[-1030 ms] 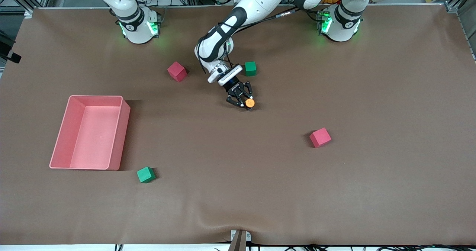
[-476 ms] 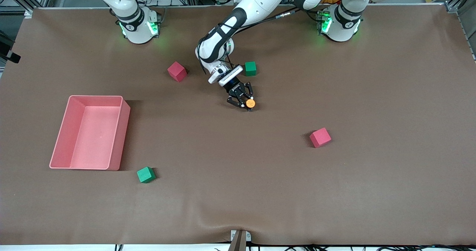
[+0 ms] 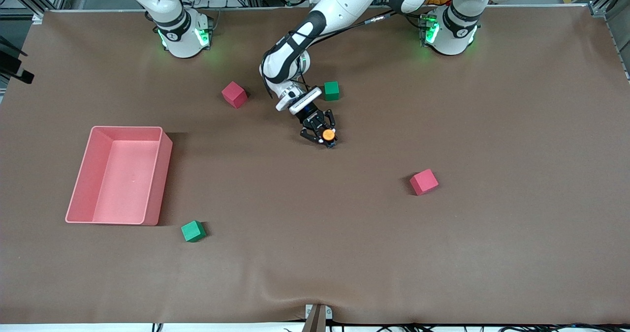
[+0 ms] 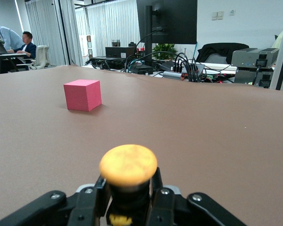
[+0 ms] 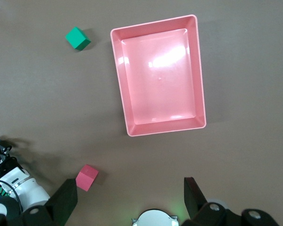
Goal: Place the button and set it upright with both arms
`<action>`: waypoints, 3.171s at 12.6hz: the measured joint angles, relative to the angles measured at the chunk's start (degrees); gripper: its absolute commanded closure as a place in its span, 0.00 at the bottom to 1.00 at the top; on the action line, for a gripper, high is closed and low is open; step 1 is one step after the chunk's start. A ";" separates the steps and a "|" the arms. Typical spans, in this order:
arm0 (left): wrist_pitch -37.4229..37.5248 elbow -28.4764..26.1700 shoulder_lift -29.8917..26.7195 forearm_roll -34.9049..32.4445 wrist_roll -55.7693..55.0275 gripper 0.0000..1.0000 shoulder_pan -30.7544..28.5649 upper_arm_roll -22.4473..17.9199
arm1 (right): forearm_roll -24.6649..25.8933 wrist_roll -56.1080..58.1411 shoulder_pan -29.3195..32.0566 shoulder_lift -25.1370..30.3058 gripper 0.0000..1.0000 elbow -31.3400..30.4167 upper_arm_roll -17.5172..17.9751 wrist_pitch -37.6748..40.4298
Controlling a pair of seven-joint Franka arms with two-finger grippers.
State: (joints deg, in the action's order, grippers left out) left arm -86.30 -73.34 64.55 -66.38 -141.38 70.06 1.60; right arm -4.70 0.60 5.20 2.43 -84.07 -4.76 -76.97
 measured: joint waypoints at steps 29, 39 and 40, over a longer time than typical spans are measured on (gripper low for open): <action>1.89 4.01 -39.32 34.24 79.81 0.00 -21.73 1.24 | 1.51 -1.37 -2.06 -0.16 0.00 0.07 -0.38 -0.17; -1.52 3.65 -51.03 61.06 108.52 0.00 -58.22 1.07 | 1.53 -1.36 -2.00 -0.20 0.00 0.16 -0.48 -0.26; -1.41 3.43 -51.41 61.35 111.40 0.00 -60.55 1.06 | 1.53 -1.36 -2.00 -0.21 0.00 0.16 -0.48 -0.25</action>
State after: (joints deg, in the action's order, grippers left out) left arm -87.70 -69.91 13.14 -5.03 -29.98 9.51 2.67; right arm -3.18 -0.76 3.20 2.22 -83.90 -5.24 -77.22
